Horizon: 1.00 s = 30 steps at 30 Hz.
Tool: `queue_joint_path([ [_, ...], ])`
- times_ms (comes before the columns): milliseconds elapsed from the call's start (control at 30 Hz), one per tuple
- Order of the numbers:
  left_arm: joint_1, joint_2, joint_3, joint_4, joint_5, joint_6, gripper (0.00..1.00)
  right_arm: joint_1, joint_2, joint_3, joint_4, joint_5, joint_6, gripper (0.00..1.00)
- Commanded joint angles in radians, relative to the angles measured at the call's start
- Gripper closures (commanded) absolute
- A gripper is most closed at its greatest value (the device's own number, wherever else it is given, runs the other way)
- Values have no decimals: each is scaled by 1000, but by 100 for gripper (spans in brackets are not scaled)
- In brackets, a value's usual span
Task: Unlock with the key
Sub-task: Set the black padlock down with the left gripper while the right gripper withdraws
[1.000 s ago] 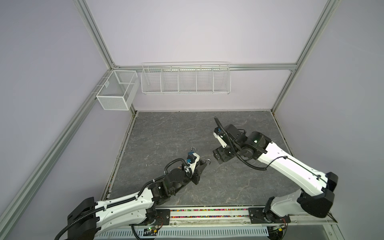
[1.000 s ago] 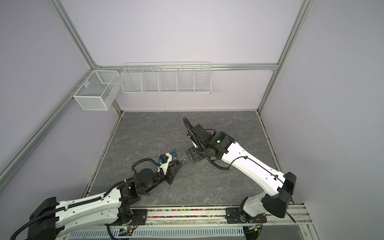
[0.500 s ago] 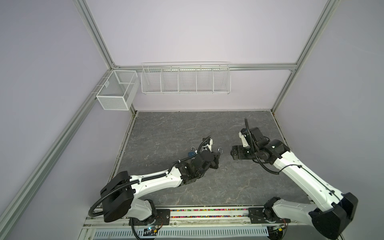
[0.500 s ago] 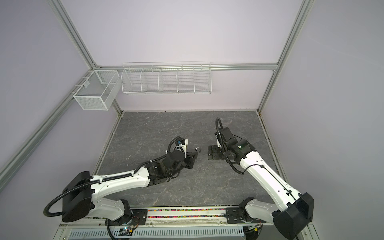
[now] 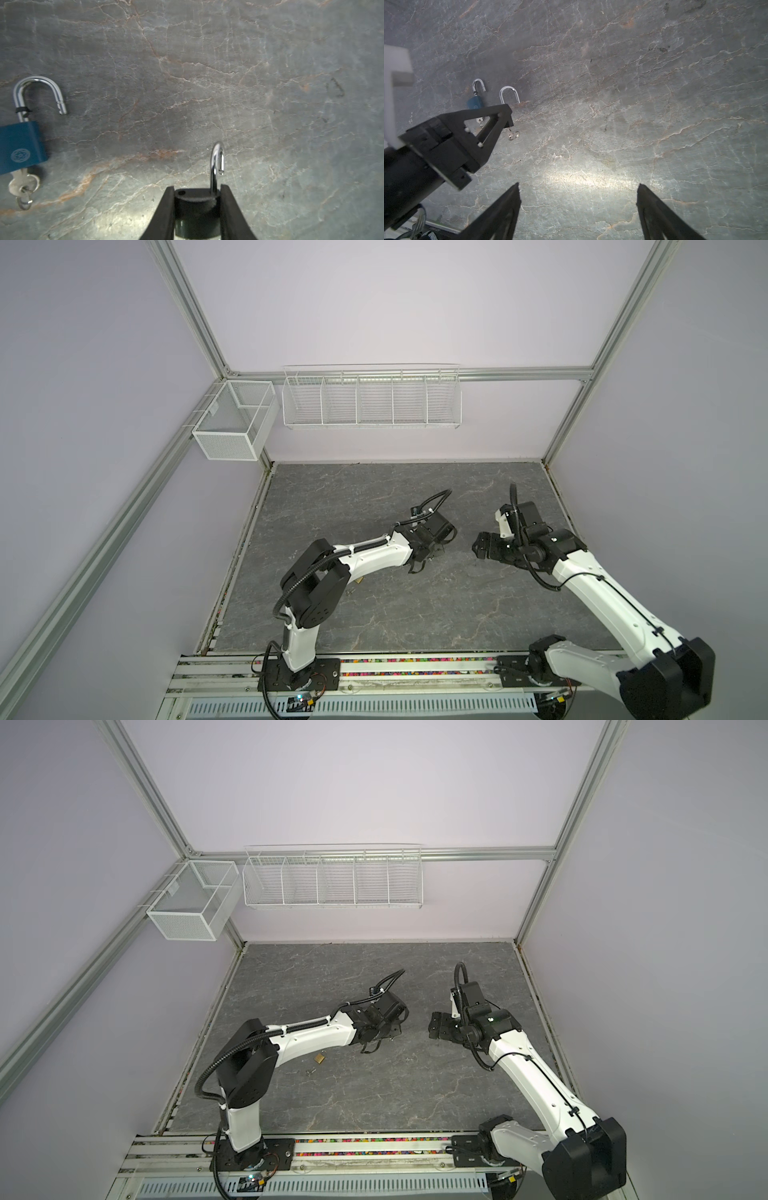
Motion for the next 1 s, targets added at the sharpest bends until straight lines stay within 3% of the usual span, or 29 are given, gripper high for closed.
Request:
queue_joint_path([
  [0,13,44,45,-126,-10,-19,100,-11,9,-20,28,-25,11,11],
  [900,60,177,150,-175,31,5,100,-35,29,-31,42,-47,5,11],
  [967,60,173,149,-174,31,2,96,-35,28,-31,41,-50,3,11],
])
